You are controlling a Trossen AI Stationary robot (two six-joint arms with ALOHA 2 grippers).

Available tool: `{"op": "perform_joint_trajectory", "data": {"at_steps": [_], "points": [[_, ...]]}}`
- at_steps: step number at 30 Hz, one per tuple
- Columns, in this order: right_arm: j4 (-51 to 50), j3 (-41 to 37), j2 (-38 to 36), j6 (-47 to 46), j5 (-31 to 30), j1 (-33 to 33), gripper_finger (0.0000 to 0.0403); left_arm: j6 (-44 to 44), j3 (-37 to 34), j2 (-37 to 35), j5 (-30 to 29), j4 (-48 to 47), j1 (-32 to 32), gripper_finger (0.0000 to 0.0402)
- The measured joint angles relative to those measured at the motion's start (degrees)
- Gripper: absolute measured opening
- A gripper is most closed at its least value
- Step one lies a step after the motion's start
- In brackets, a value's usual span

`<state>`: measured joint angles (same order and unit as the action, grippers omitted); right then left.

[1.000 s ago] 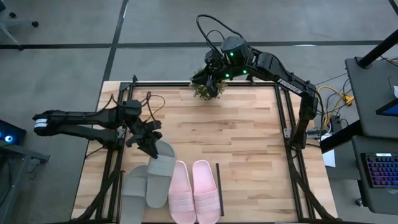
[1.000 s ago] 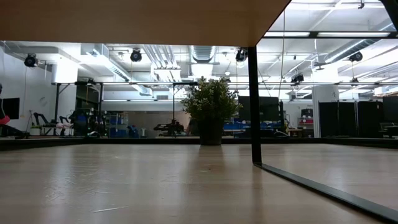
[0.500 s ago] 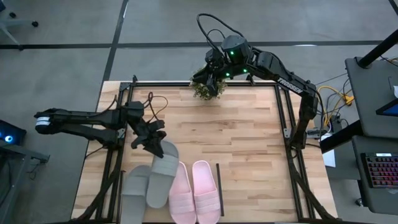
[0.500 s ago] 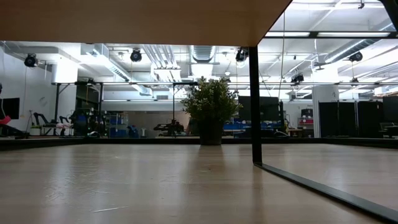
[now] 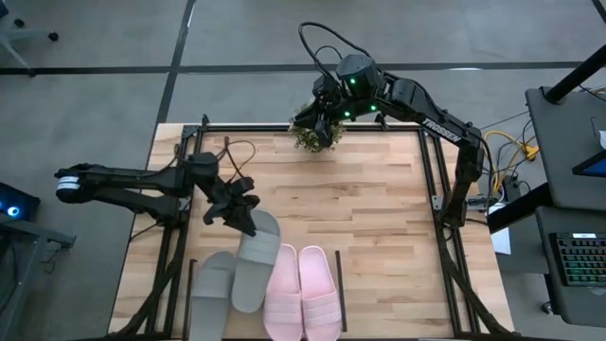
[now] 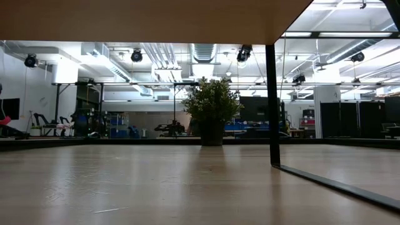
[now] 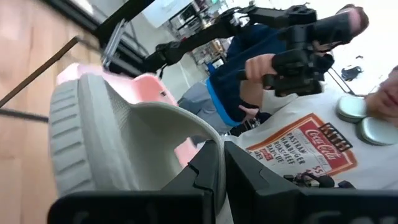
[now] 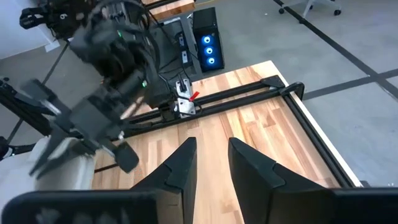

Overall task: Pick and place slides into the shelf
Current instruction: Put the gray slipper on the shelf

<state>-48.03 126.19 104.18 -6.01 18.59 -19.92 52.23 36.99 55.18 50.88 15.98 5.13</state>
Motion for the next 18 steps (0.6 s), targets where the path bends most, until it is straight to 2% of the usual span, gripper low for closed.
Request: {"op": "perform_joint_trajectory", "data": {"at_steps": [10,18], "points": [[-0.01,0.0,0.0,0.34,-0.01,0.0,0.0086,4.46,1.05,-6.82,-4.78,-0.48,-0.06,0.0],[-0.16,0.0,0.0,0.23,-0.02,0.0,0.0088,4.22,-0.7,-4.68,-4.28,-0.85,-0.37,0.0]]}}
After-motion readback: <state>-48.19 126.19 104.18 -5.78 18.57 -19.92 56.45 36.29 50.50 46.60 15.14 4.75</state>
